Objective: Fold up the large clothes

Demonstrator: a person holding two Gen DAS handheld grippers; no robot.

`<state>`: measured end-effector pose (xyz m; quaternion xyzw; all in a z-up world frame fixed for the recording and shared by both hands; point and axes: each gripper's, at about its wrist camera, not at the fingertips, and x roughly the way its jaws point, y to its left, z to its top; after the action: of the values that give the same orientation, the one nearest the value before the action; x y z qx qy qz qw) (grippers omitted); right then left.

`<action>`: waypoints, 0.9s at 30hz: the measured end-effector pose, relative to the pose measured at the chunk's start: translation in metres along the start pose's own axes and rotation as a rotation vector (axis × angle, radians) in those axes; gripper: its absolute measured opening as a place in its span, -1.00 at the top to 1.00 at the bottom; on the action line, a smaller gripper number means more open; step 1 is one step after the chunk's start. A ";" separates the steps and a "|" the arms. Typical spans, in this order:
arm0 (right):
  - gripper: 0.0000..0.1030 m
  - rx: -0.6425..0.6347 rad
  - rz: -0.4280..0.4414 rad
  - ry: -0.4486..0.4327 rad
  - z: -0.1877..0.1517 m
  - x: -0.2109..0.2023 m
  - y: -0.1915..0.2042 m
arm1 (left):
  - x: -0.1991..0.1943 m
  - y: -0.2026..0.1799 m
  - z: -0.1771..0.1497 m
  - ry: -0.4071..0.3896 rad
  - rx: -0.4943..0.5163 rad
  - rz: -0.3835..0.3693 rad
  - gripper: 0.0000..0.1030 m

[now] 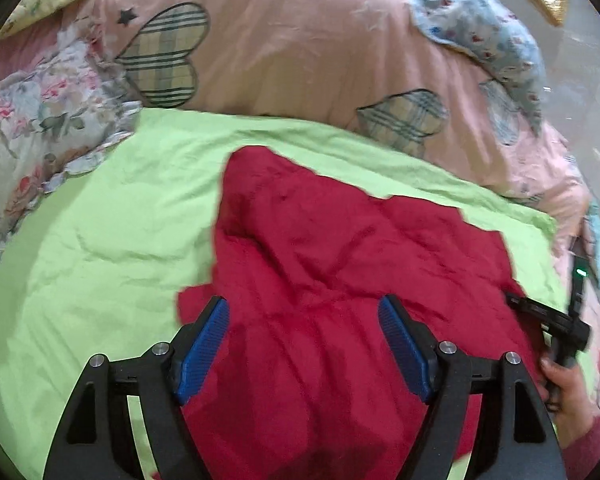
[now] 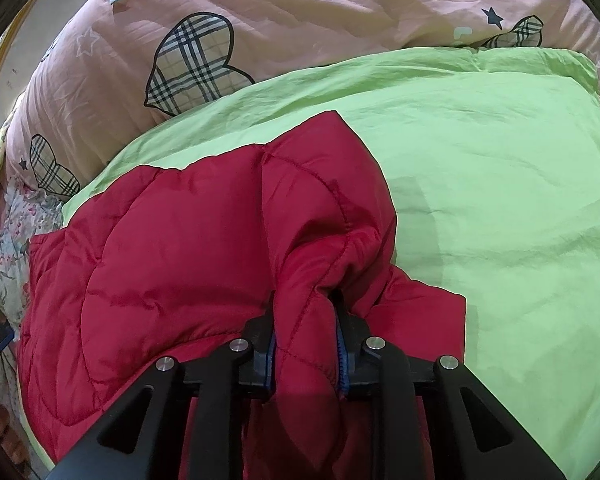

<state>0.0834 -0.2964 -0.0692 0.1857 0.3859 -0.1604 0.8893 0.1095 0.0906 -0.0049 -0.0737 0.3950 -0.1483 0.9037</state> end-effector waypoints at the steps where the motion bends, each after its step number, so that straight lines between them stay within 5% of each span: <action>1: 0.59 0.002 0.001 -0.003 -0.001 0.000 -0.001 | -0.002 -0.004 -0.002 0.008 0.010 -0.018 -0.49; 6: 0.57 0.011 0.009 -0.015 -0.002 -0.002 -0.004 | -0.001 -0.042 -0.020 0.073 0.111 -0.102 -0.49; 12: 0.45 0.004 -0.008 -0.017 -0.002 -0.011 -0.001 | 0.027 -0.054 -0.032 0.159 0.180 -0.050 -0.49; 15: 0.32 0.012 -0.007 -0.038 -0.006 -0.026 -0.001 | 0.041 -0.051 -0.034 0.180 0.189 -0.026 -0.53; 19: -0.15 0.001 0.013 -0.098 -0.012 -0.060 0.001 | 0.055 -0.046 -0.027 0.183 0.148 -0.038 -0.53; 23: -0.15 -0.065 0.043 -0.187 -0.023 -0.097 0.023 | 0.060 -0.049 -0.028 0.179 0.159 -0.026 -0.54; 27: -0.23 -0.187 0.107 -0.098 -0.031 -0.085 0.058 | 0.065 -0.048 -0.029 0.178 0.147 -0.028 -0.55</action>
<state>0.0337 -0.2198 -0.0136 0.1141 0.3449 -0.0849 0.9278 0.1204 0.0238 -0.0576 0.0009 0.4604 -0.1953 0.8659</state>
